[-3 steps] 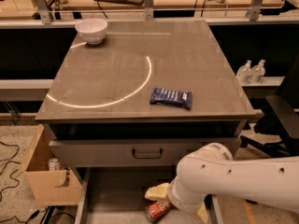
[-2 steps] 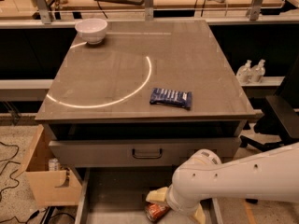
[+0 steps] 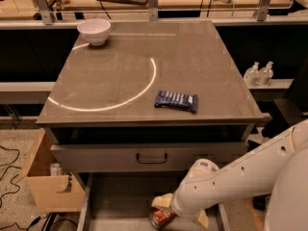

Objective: Pick coke can from middle drawer and place on counter

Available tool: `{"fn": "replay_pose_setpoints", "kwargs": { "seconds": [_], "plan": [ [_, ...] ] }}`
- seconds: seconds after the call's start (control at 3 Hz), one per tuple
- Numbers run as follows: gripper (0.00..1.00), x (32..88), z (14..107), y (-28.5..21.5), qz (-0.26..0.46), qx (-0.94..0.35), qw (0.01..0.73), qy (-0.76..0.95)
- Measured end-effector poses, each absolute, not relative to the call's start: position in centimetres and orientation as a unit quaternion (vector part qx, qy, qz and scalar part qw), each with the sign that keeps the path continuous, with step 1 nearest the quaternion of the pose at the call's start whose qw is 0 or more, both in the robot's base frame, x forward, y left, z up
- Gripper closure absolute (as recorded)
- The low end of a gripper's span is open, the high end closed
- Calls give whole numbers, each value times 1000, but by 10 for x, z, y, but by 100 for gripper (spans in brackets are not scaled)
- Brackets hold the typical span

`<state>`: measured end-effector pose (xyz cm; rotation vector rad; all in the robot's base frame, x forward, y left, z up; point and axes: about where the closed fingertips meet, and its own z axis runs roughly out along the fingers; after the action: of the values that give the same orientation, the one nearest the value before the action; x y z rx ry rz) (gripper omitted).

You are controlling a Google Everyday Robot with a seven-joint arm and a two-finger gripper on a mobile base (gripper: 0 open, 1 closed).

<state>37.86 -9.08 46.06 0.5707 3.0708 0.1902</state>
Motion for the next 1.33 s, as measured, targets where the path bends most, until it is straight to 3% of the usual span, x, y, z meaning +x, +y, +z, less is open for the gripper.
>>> {"fn": "replay_pose_setpoints", "kwargs": {
  "seconds": [1.33],
  "plan": [
    [0,400,431,-90,131,221,27,966]
  ]
}}
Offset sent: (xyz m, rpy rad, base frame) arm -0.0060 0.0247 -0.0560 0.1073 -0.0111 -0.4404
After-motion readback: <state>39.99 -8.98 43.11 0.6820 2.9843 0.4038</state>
